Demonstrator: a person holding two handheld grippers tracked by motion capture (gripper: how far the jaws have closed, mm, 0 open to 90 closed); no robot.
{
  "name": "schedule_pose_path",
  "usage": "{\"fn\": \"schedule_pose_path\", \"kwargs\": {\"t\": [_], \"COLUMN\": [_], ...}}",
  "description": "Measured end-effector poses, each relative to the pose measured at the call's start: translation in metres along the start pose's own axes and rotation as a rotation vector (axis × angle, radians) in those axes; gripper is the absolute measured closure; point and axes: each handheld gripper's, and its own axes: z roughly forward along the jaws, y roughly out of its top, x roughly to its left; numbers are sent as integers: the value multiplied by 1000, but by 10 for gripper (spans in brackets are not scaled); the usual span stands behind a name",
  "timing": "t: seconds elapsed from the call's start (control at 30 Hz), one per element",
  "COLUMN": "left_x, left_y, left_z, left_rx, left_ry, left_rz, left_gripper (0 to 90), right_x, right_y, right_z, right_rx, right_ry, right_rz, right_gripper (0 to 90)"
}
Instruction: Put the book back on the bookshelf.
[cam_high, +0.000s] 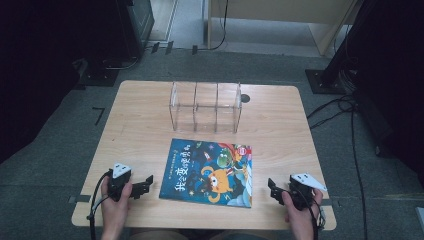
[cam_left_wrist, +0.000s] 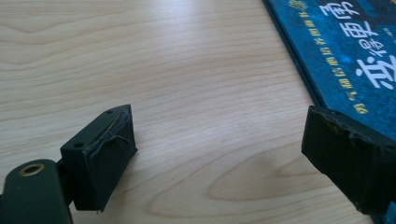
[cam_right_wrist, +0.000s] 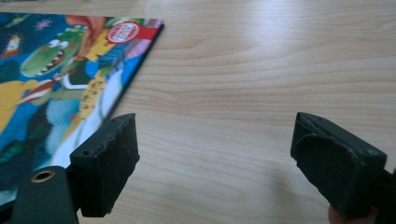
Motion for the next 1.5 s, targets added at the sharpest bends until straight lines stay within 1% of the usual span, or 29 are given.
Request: {"fn": "schedule_pose_path", "kwargs": {"t": [0.1, 0.13, 0.17, 0.2, 0.23, 0.3, 0.4, 0.43, 0.47, 0.5, 0.57, 0.6, 0.67, 0.7, 0.73, 0.77, 0.87, 0.97, 1.0, 1.07, 1.1, 1.13, 1.17, 1.2, 1.23, 1.3, 1.4, 1.43, 1.5], "left_x": [-6, -9, -14, -14, -16, -21, -30, -32, -35, -37, -43, -44, -47, -49, -50, -52, -56, -62, -64, -69, -70, -72, -71, -70, -68, -67, -65, -64, -64], "left_y": [1, 2, 3, 3, 3, 4, 6, 6, 7, 7, 7, 8, 9, 9, 10, 10, 10, 10, 10, 9, 9, 9, 9, 9, 9, 9, 9, 9, 8], "left_z": [3, 4, 6, 6, 7, 9, 13, 14, 15, 16, 18, 18, 20, 20, 21, 21, 23, 24, 25, 25, 26, 26, 26, 26, 25, 25, 24, 24, 24], "left_rx": [-3, -4, -1, -1, 0, 3, 6, 9, 10, 9, 3, 6, 10, 15, 16, 17, 14, 11, 8, 10, 10, 9, 9, 7, 5, 1, -5, -4, -7], "left_ry": [-21, -29, -38, -38, -45, -60, -69, -70, -76, -101, -125, -127, -138, -142, -142, -150, -166, -187, -192, -209, -209, -199, -201, -210, -220, -224, -230, -233, -236], "left_rz": [-6, -3, 7, 7, 7, 11, 33, 43, 42, 33, 38, 47, 49, 55, 59, 63, 63, 64, 69, 85, 90, 91, 85, 71, 56, 43, 30, 27, 23], "left_gripper": [101, 102, 101, 102, 102, 102, 101, 102, 102, 102, 101, 101, 100, 100, 100, 100, 101, 125, 134, 143, 148, 147, 147, 147, 150, 179, 191, 193, 195], "right_x": [10, 14, 20, 20, 24, 31, 43, 45, 48, 50, 55, 57, 59, 61, 61, 61, 60, 60, 61, 61, 60, 59, 56, 54, 51, 40, 38, 39, 40], "right_y": [2, 3, 3, 3, 3, 3, 3, 3, 3, 2, 2, 2, 2, 2, 2, 3, 3, 2, 2, 2, 2, 1, 1, 1, 1, 1, 1, 0, 0], "right_z": [4, 6, 10, 10, 13, 17, 24, 26, 28, 31, 35, 38, 41, 43, 43, 44, 46, 49, 49, 49, 49, 49, 49, 49, 49, 50, 49, 48, 47], "right_rx": [5, 7, 10, 10, 11, 11, 17, 18, 21, 20, 22, 28, 32, 26, 26, 25, 17, 4, 5, 2, 2, 3, 5, 6, 10, 40, 48, 39, 35], "right_ry": [24, 35, 53, 53, 62, 99, 130, 132, 132, 134, 132, 140, 145, 141, 141, 144, 167, 213, 218, 208, 211, 211, 225, 237, 255, 309, 314, 305, 301], "right_rz": [-3, 2, 8, 8, 7, 12, 19, 17, 16, 14, 21, 35, 43, 52, 52, 57, 93, 140, 149, 160, 176, 192, 224, 254, 299, 423, 433, 425, 427], "right_gripper": [151, 153, 153, 153, 151, 151, 151, 152, 159, 170, 196, 217, 248, 335, 335, 378, 437, 493, 503, 516, 536, 554, 555, 566, 581, 629, 658, 663, 668]}}
